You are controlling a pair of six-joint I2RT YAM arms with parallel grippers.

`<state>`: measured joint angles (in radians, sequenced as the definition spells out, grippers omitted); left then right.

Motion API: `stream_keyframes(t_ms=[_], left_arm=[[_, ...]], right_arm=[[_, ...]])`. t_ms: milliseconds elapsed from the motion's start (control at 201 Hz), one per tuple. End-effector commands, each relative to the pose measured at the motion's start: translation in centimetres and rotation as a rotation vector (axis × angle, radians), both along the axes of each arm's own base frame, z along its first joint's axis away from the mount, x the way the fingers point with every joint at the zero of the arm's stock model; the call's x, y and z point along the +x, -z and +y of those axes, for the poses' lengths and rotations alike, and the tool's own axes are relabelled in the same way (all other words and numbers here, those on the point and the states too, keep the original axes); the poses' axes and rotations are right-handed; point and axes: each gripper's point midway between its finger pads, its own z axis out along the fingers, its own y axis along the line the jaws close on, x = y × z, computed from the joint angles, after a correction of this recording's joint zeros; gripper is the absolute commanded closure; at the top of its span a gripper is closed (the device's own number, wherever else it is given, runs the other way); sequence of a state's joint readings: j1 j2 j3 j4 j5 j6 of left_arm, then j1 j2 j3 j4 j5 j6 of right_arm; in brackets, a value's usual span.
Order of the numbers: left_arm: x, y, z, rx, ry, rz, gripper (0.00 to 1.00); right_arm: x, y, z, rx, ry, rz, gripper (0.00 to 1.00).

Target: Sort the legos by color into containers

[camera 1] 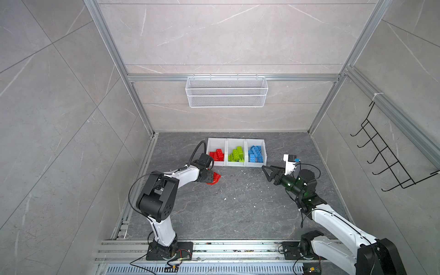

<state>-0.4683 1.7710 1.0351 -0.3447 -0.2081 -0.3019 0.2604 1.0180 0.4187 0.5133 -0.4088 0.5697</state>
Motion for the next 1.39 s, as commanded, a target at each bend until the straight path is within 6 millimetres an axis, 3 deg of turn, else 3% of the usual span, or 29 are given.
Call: stream_keyframes(t_ms=[0,149,343,438,617,776,871,1050,1388], left_arm=[[-3.3,0.5,0.4,0.064,0.043,0.065,0.24],[-5.9,0.3,0.3,0.01,0.036,0.088,0.26],[-8.6,-2.8,0.2,-0.064,0.033,0.018,0.25],[-8.5,-5.6,1.2,-0.075,0.014,-0.073,0.18],[-8.0,-9.9,3.1,-0.176,-0.04,-0.272,0.08],[-7.2,-10.5,7.5,-0.283,-0.2,-0.417,0.03],[-7.0,-10.4,9.7,-0.301,-0.276,-0.497,0.01],[-7.2,-10.3,11.7,-0.275,-0.315,-0.568,0.01],[-8.8,-11.7,12.3,-0.336,-0.327,-0.727,0.0]], right_arm=[[-0.2,-0.4,0.2,0.003,-0.012,-0.008,0.18],[-0.1,-0.2,0.3,-0.004,-0.018,0.0,0.19],[-0.3,0.3,2.2,-0.089,-0.111,0.026,0.24],[-0.7,1.9,5.6,-0.21,-0.221,0.071,0.37],[-2.8,5.1,13.8,-0.566,-0.429,0.124,0.39],[-4.4,8.4,20.1,-0.716,-0.624,0.202,0.39],[-4.7,10.5,22.5,-0.772,-0.709,0.219,0.38],[-3.4,13.1,23.9,-0.919,-0.723,0.222,0.38],[-1.2,16.2,25.7,-1.088,-0.732,0.233,0.38]])
